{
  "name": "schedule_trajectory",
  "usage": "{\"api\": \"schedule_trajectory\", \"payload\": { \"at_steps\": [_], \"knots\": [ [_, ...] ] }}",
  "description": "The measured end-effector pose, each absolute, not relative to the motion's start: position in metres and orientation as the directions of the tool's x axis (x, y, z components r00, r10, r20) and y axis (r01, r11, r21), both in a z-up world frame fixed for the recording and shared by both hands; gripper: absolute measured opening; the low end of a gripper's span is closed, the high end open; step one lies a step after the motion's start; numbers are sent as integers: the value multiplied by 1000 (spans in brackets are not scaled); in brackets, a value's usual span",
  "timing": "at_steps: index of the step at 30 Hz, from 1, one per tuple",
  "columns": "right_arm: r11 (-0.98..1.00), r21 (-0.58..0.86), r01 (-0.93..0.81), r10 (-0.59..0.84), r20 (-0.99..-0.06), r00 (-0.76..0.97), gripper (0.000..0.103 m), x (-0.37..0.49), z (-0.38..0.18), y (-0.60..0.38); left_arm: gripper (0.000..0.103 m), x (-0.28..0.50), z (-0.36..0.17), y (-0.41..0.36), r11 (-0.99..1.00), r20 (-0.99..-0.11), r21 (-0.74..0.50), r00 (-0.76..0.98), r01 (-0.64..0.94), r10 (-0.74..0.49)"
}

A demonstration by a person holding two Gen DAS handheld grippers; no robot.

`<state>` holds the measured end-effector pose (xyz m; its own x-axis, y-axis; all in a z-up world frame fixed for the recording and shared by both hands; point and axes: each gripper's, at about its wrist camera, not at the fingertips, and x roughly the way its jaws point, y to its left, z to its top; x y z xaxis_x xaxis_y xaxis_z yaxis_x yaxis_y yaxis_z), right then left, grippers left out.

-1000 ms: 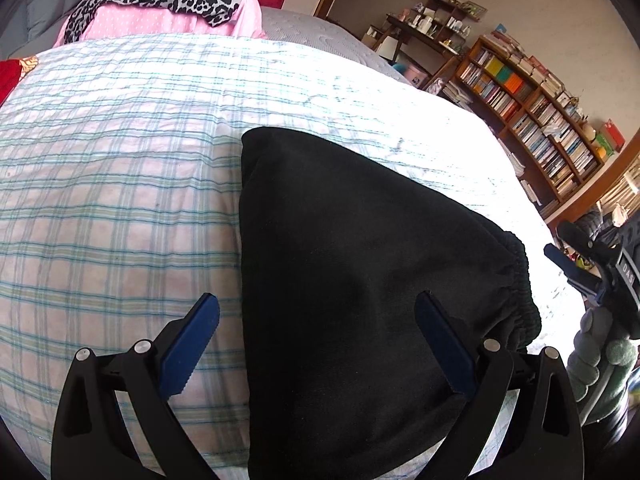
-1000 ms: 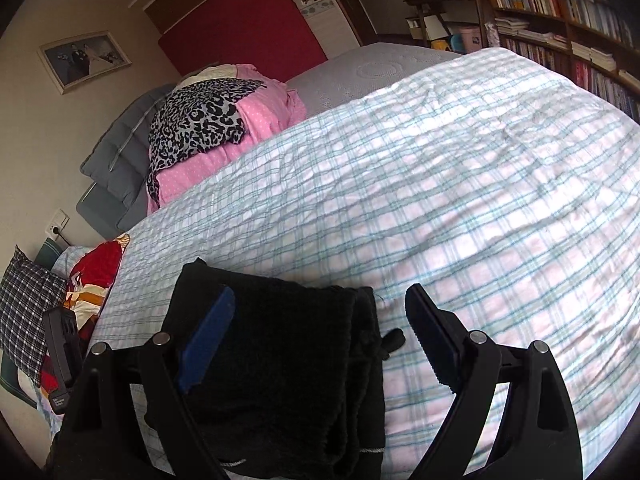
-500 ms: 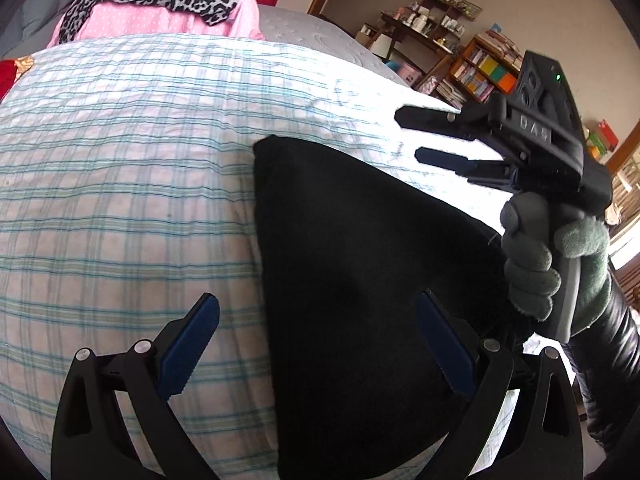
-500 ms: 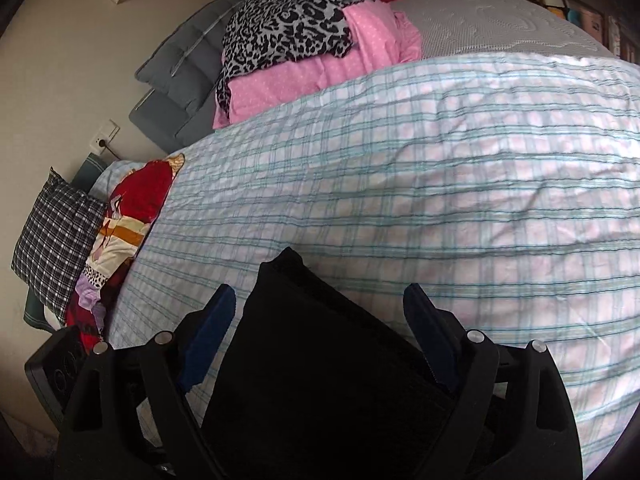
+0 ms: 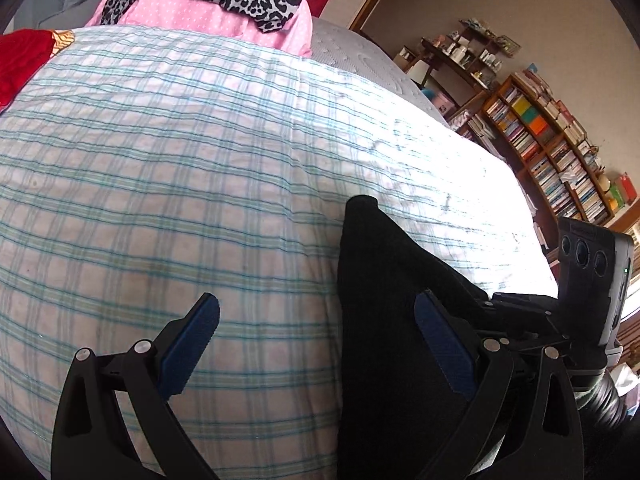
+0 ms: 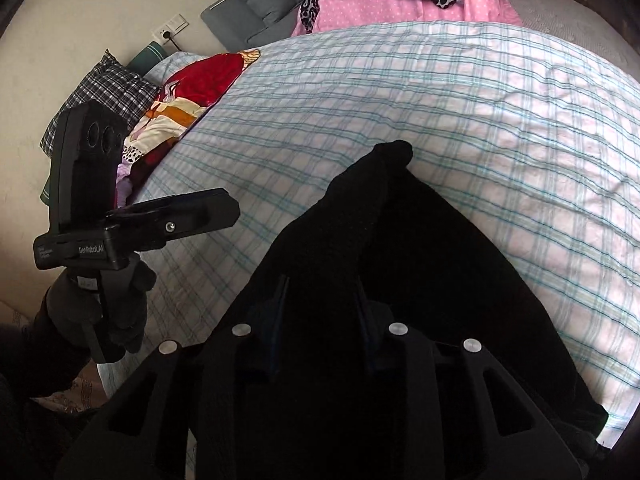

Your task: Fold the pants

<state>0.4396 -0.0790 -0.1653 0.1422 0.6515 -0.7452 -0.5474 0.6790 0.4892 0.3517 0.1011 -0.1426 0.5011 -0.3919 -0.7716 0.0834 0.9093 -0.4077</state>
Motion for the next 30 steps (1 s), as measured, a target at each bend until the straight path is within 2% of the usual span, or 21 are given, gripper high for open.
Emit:
{"api": "schedule_trajectory", "payload": {
  "at_steps": [2,5,6,10,14,16,17,18,19,22,23,25,27,30],
  "knots": [
    [683,537,-495,670,-731,132,32,449,-168,-86,97,344,-149,90,904,-778,-416,474,104,-412],
    [674,624,-394,714,-687,133,50,470,-165,-98,97,328,-160,76,898,-789,-423,438,123,-432],
    [664,650,-370,731,-668,140,52,477,-162,-100,97,323,-163,73,899,-792,-418,434,128,-430],
    [630,715,-303,770,-625,129,52,511,-155,-94,97,303,-168,64,905,-798,-401,432,142,-421],
    [684,679,-267,716,-695,69,52,546,-171,-67,97,291,-178,55,897,-801,-414,405,157,-441],
    [715,653,-250,678,-735,22,42,556,-185,-52,97,287,-179,52,898,-800,-407,410,165,-438],
    [741,622,-254,643,-766,2,31,559,-191,-44,97,285,-179,52,899,-799,-404,414,168,-437],
    [777,574,-258,597,-802,14,15,561,-194,-39,97,284,-179,52,900,-798,-402,416,171,-436],
    [787,558,-265,586,-809,37,11,563,-195,-36,97,283,-180,51,900,-797,-399,418,175,-435],
    [820,475,-319,533,-837,125,6,569,-191,-26,97,275,-184,42,901,-799,-376,417,217,-433],
    [836,437,-332,507,-847,161,3,572,-192,-24,94,268,-186,35,906,-805,-345,420,244,-419],
    [901,250,-354,356,-892,278,0,578,-195,-21,92,255,-190,19,911,-815,-267,430,314,-387],
    [894,292,-339,383,-890,245,0,582,-204,-30,91,250,-189,13,912,-814,-239,444,334,-376],
    [889,321,-326,423,-848,319,2,571,-182,-55,91,255,-189,25,904,-803,-303,429,302,-413]
  ]
}}
